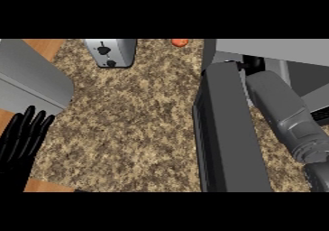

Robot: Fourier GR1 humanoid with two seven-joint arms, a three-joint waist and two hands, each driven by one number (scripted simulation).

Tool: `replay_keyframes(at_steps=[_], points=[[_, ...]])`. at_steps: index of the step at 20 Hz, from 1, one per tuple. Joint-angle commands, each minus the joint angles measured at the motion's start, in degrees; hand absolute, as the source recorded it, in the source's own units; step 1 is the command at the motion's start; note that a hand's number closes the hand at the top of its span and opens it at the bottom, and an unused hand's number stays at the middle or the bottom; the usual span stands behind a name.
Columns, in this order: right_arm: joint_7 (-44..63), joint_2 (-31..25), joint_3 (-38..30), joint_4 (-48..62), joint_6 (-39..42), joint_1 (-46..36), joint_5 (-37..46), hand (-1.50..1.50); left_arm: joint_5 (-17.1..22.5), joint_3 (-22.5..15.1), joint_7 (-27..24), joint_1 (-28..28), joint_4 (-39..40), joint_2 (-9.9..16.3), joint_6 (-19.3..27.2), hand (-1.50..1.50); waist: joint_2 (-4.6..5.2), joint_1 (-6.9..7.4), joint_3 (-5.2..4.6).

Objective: Pick up the milk, place it into the microwave and close the microwave

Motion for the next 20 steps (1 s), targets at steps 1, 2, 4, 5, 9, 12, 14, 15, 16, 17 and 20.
replay_keyframes(at_steps=[1, 2, 4, 5, 9, 12, 14, 15, 16, 17, 20], points=[[2.3, 2.5, -2.0, 0.0, 0.3, -1.2, -2.1, -1.5, -0.4, -0.4, -0.2, -1.0, 0.2, 0.0, 0.0, -1.5, 0.06, 0.68, -0.24], [2.6, 2.7, -2.3, 0.0, 0.0, -1.4, -2.2, -1.5, -1.7, -1.7, 0.4, -1.4, -0.2, -0.8, 0.8, -1.5, 0.02, 0.35, -0.2], [2.1, 1.1, -2.0, 0.0, 1.6, -1.1, -1.8, -1.5, -2.3, -2.2, 0.5, -0.9, 0.0, -1.4, 1.2, -1.5, -0.05, 0.1, -0.21], [1.8, 2.6, -2.4, 0.1, 0.5, -0.3, -2.2, -1.5, -2.7, -2.4, 0.4, -0.6, -0.4, -1.0, 0.8, -1.5, -0.36, 0.0, -0.23], [0.7, 0.5, -2.4, -0.2, 1.5, 0.7, -2.0, -1.5, -3.4, -3.0, -0.4, -0.3, -0.8, -1.9, 1.3, -1.5, -0.37, -0.17, -0.24], [0.7, 0.4, -2.3, -0.1, 2.6, 0.9, -1.8, -1.5, -5.2, -5.3, -1.1, 0.6, 0.8, -3.6, 1.6, -1.5, -0.68, -1.14, -0.34], [-0.5, 0.9, -3.0, -0.4, 2.4, 2.1, -2.5, -1.5, -6.5, -6.7, 0.2, -0.2, -0.5, -3.9, 2.5, -1.5, -0.46, -1.36, -0.19], [-0.5, -0.8, -2.5, -0.3, 4.2, 2.4, -2.0, -1.5, -5.8, -4.8, -0.5, -0.7, 0.1, -3.5, 2.7, -1.5, -0.89, -2.15, -0.3], [-1.1, -1.0, -2.9, -0.6, 5.3, 2.7, -2.4, -1.5, -5.5, -5.9, -1.2, 1.3, -1.1, -3.5, 1.5, -1.5, -0.8, -1.03, -0.25], [-1.5, -0.8, -2.5, -0.3, 6.4, 3.5, -2.0, -1.5, -6.2, -7.1, -0.6, 1.7, -1.2, -4.0, 2.6, -1.5, -0.91, -1.48, -0.24], [-2.0, -1.4, -3.4, -0.8, 9.9, 3.8, -2.9, -1.5, -6.1, -7.4, -0.7, 0.7, -1.0, -4.0, 3.0, -1.5, -1.14, -2.28, -0.24]])
